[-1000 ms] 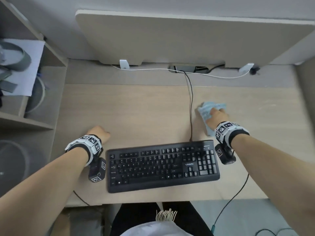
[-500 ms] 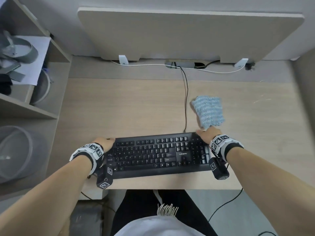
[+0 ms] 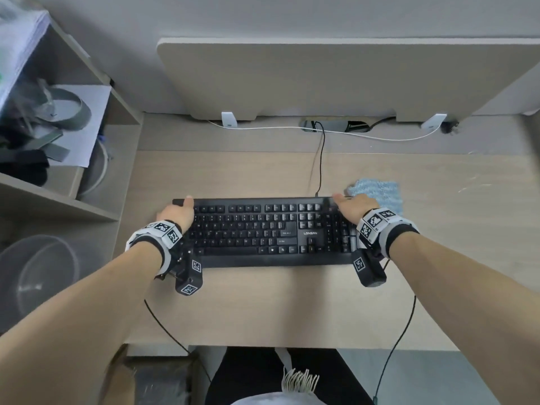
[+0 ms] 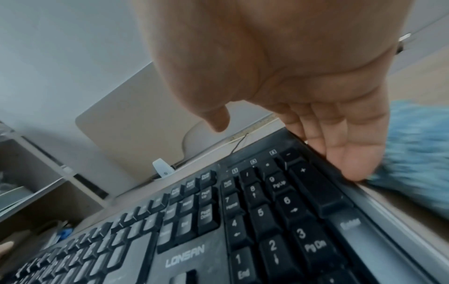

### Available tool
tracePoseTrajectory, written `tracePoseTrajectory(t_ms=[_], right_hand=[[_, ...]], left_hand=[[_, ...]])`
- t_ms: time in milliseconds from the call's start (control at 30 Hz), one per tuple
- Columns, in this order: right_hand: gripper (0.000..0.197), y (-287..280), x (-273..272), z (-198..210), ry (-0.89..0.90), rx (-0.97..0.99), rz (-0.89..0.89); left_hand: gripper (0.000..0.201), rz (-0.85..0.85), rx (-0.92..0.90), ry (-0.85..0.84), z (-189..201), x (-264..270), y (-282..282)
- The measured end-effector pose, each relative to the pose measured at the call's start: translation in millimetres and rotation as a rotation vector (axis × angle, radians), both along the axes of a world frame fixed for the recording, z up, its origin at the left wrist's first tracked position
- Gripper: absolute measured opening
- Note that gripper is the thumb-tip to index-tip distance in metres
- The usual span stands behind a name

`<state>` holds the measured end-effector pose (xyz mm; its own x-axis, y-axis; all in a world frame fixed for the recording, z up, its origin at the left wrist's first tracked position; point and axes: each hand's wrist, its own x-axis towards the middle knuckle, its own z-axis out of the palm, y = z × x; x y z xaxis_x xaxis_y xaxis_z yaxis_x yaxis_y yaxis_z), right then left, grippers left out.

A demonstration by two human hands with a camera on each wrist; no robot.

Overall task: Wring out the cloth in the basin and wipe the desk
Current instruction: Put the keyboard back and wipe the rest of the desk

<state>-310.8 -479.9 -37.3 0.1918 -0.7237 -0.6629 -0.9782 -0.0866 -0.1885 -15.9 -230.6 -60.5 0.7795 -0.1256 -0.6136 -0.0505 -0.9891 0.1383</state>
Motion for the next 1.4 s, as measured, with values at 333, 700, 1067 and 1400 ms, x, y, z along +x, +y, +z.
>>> tracePoseTrajectory(t_ms=[333, 700, 1067, 1400], right_hand=[[0.070, -45, 104, -10, -0.034, -0.056, -0.156], [0.054, -72, 193, -30, -0.093, -0.077, -0.198], [0.034, -72, 181, -42, -0.198, -0.070, -0.152], [0.048, -48, 57, -35, 0.010, -0.352, 0.019]], left_hand=[[0.077, 0.104, -0.162, -0.053, -11, 106, -53], [0.054, 0.047, -0.199, -0.170, -26, 190, -87], [0.051, 0.057, -0.255, -0.123, -41, 185, -97], [0.030, -0.503, -0.392, -0.262, -17, 69, -144]])
